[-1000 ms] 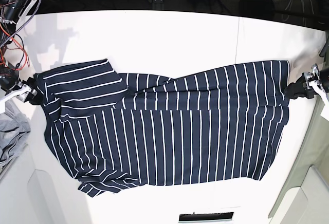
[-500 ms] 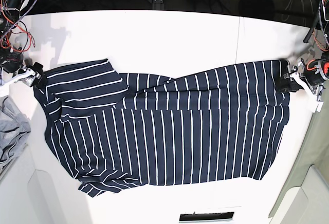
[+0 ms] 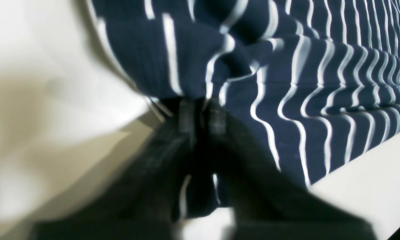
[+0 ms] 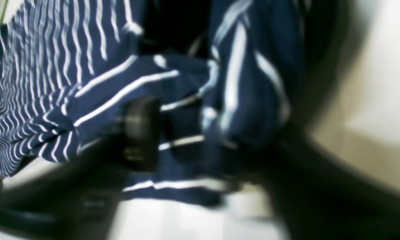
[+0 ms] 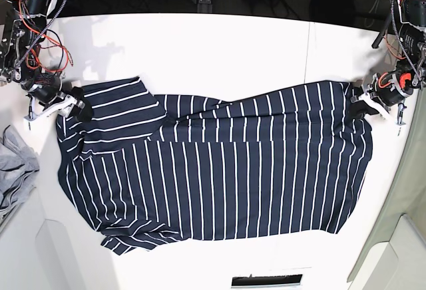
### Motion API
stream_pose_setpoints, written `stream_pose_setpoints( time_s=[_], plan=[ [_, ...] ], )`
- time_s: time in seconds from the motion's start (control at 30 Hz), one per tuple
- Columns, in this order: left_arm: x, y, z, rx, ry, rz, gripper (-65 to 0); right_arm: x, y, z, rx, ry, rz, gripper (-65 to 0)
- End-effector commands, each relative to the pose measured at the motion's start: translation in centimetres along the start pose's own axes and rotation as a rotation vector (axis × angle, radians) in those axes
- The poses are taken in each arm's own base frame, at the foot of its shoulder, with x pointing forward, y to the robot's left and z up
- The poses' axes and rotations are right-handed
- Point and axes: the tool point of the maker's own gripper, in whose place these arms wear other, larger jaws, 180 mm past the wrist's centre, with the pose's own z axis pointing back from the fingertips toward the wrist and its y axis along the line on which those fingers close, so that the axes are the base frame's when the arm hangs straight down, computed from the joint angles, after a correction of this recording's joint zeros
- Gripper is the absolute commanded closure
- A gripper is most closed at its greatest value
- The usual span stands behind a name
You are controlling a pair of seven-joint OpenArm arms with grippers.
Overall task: Layout the t-shirt on the table in an organized manner, then fold the t-shirt properly
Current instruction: 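Grasp the shirt's corners with both grippers and drag them outward, then pull both held corners apart to straighten the shirt's edge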
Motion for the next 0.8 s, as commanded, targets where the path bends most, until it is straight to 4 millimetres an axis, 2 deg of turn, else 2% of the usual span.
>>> stream_pose_setpoints(
  time_s=[0.0, 0.03, 0.23, 0.4, 0.53, 0.77],
  plan=[
    [0.5, 0.8, 0.7, 0.025, 0.018, -0.035, 0.0, 0.9, 0.0, 0.2, 0.001, -0.012, 0.020, -9.4],
    [0.9, 0.9, 0.9, 0.025, 0.016, -0.048, 0.0, 0.9, 0.0, 0.3, 0.000, -0.010, 0.022, 0.0],
    [2.4, 1.1, 4.1, -0.009, 0.037, -0.092, 0.0, -0.2, 0.1, 2.1, 0.024, 0.065, 0.016, 0.0],
    [1.4, 0.7, 6.9, -0.009, 0.093, -0.195, 0.0, -0.9, -0.4, 4.9, 0.030, 0.037, -0.001, 0.0],
    [0.0, 0.2, 8.6, -0.014, 0.140, -0.260, 0.0, -3.1, -1.7, 6.9, -0.014, 0.074, 0.021, 0.0],
    [-1.4, -0.3, 9.3, -0.031, 0.169, -0.271, 0.0, -5.7, -3.5, 9.1, -0.062, 0.123, 0.030, 0.0]
  ],
)
